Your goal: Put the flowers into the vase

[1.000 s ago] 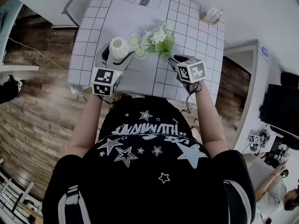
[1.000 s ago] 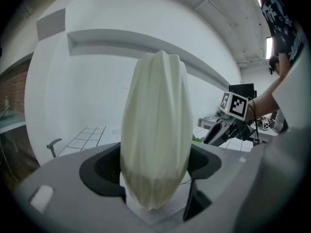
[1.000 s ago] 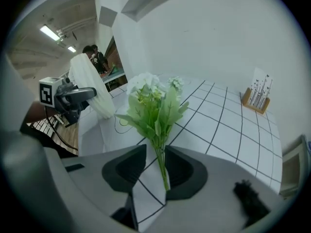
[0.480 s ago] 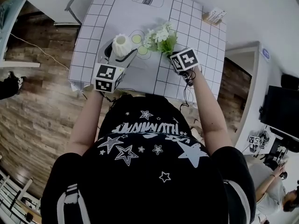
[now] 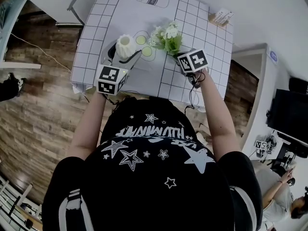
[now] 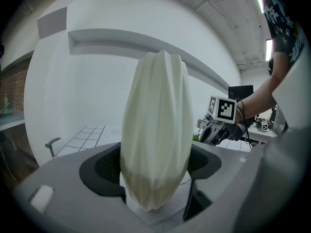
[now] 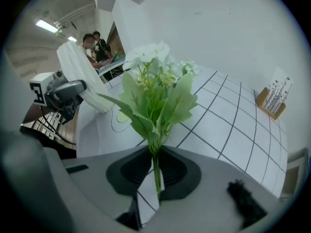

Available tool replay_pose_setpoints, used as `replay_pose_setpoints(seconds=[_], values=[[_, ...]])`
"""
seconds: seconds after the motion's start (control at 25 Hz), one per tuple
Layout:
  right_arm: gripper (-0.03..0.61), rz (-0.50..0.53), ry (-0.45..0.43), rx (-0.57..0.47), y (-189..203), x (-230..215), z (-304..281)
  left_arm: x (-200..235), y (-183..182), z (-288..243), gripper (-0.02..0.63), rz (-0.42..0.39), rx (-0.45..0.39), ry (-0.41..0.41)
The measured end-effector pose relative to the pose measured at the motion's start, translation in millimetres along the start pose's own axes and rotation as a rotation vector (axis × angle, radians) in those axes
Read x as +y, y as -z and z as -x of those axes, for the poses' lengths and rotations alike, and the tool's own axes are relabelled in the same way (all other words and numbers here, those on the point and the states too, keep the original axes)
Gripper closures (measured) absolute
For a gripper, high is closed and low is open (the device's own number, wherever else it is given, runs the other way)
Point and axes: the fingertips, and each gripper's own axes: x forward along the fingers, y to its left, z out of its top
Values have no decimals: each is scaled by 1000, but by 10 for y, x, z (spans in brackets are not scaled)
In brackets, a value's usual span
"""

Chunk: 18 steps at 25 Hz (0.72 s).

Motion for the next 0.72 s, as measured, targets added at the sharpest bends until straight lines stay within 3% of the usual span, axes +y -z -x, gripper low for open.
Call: replay_pose_setpoints(seconds=[0.32,0.72], values=[[528,62,-69,-223,-508,264,346,13,5,-16,235,5,-1,1],[528,42,-225,-630,-1327,674,1107,6,6,-9,235,6,-9,1]])
